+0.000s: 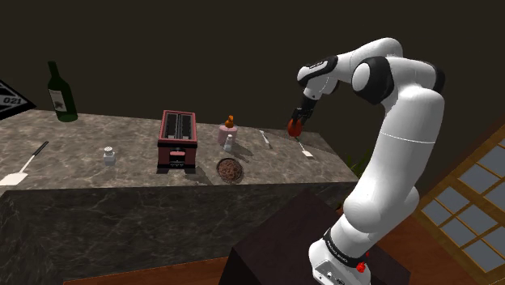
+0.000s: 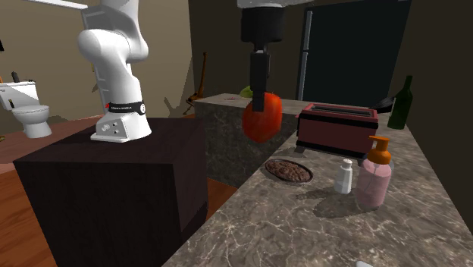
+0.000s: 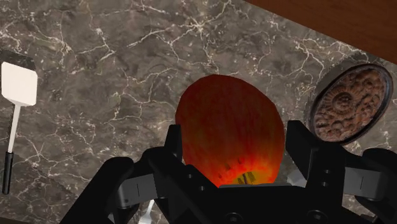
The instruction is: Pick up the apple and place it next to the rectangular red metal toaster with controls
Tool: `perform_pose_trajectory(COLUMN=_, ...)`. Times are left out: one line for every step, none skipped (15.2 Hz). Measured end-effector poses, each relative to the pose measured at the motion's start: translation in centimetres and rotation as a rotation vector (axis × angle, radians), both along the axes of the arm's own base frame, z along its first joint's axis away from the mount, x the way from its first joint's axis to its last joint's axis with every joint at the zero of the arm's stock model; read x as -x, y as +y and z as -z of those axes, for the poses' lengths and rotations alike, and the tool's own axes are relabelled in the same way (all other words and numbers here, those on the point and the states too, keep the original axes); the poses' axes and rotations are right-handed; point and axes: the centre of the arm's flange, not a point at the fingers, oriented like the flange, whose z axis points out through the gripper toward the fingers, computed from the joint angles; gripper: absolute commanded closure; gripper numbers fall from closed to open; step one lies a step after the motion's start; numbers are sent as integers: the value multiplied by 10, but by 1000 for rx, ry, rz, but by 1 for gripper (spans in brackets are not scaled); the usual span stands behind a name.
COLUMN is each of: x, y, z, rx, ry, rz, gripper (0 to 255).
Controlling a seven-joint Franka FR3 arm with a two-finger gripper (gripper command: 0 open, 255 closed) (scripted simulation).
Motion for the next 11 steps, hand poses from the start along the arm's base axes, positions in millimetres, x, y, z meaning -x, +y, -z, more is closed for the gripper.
perform_pose_trajectory(x=0, y=0, z=-5, rx=0, ry=0, rz=0, gripper=255)
perform_pose_trajectory(x=-1, y=-1, z=-9, rx=0, ry=0, rz=0, gripper=255)
perform_pose_trajectory(x=0, y=0, z=-13, rx=0, ry=0, rz=0, gripper=255)
perform_pose_trajectory(x=-4, y=4, z=-16, rx=0, ry=0, rz=0, gripper=255)
perform_pose_trajectory(x=-10, y=10, z=-18, rx=0, ry=0, rz=0, gripper=255)
perform_pose_trajectory(x=-18, y=22, z=-18, rx=0, ry=0, rz=-1, gripper=255)
perform_pose_trajectory(x=-24, y=32, z=-16, rx=0, ry=0, rz=-1, gripper=255)
perform_pose_trajectory(x=-31, y=41, z=-16, rx=0, ry=0, rz=-1, gripper=255)
perform_pose_trajectory(x=-40, y=54, z=-16, rx=0, ry=0, rz=-2, gripper=255)
perform_pose_trajectory(x=-48, y=64, z=-19, rx=0, ry=1, rz=-2, gripper=255)
perform_pose_trajectory(x=-54, y=74, z=-21, rx=0, ry=0, rz=-1, gripper=255)
